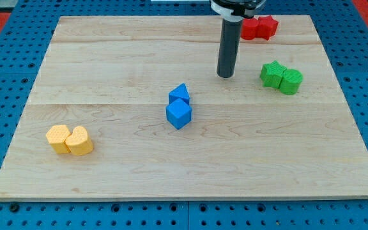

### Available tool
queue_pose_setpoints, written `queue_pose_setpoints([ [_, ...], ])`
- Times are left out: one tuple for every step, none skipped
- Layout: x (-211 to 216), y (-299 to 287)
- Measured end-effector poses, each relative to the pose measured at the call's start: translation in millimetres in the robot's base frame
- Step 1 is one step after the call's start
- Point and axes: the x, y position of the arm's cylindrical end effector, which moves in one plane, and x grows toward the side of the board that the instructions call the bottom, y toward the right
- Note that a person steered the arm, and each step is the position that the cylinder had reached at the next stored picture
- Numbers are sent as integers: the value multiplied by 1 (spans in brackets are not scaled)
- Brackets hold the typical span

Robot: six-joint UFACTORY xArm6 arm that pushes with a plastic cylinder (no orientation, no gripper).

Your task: Slightly push the green blocks diagonal bottom left to the red blocks

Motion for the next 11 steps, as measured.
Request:
queue_pose_setpoints([
  [0,6],
  [4,39],
  [44,50],
  [70,76],
  [75,131],
  [68,152],
  [39,152],
  [8,151],
  [-2,113],
  [1,109],
  [28,107],
])
